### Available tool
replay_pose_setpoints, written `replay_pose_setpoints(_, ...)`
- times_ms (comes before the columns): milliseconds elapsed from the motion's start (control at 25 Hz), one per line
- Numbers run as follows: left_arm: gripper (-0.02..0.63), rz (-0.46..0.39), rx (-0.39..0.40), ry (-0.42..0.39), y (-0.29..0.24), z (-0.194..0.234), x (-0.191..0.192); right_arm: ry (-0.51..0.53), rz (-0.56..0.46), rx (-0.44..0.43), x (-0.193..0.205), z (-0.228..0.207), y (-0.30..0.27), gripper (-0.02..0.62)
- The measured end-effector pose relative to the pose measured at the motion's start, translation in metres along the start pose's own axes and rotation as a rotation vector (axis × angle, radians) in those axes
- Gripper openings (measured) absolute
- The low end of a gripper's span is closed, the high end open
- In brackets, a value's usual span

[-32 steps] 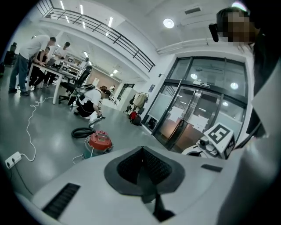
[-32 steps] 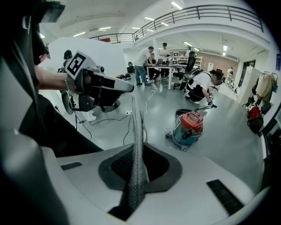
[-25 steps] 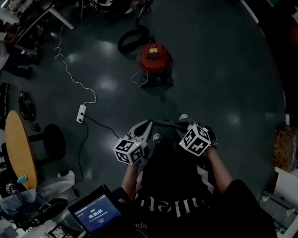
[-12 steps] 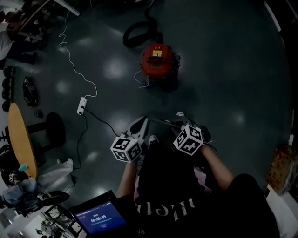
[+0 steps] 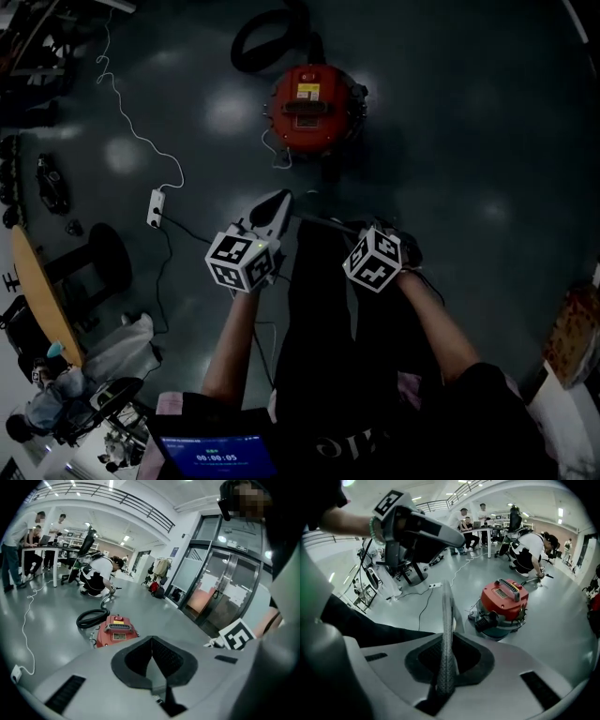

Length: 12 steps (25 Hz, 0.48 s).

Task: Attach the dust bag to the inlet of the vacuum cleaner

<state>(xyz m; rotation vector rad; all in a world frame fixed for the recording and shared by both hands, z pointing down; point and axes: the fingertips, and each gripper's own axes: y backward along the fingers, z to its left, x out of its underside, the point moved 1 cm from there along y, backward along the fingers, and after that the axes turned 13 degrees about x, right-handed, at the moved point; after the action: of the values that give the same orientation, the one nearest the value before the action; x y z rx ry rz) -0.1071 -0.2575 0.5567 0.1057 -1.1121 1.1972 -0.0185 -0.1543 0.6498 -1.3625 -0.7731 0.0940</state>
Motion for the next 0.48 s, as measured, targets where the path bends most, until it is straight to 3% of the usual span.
replay_pose_setpoints(200,0.005,0.038,0.016,-0.083,-0.057,0.077,-0.017,-0.007,0.037,-0.003,0.012,-0.012,-0.062,0.041)
replay_pose_setpoints(480,0.006,0.226,0.086,-0.254,-0.121,0.155,-0.012,-0.075,0.077,-0.019,0.013,-0.017,-0.129,0.041)
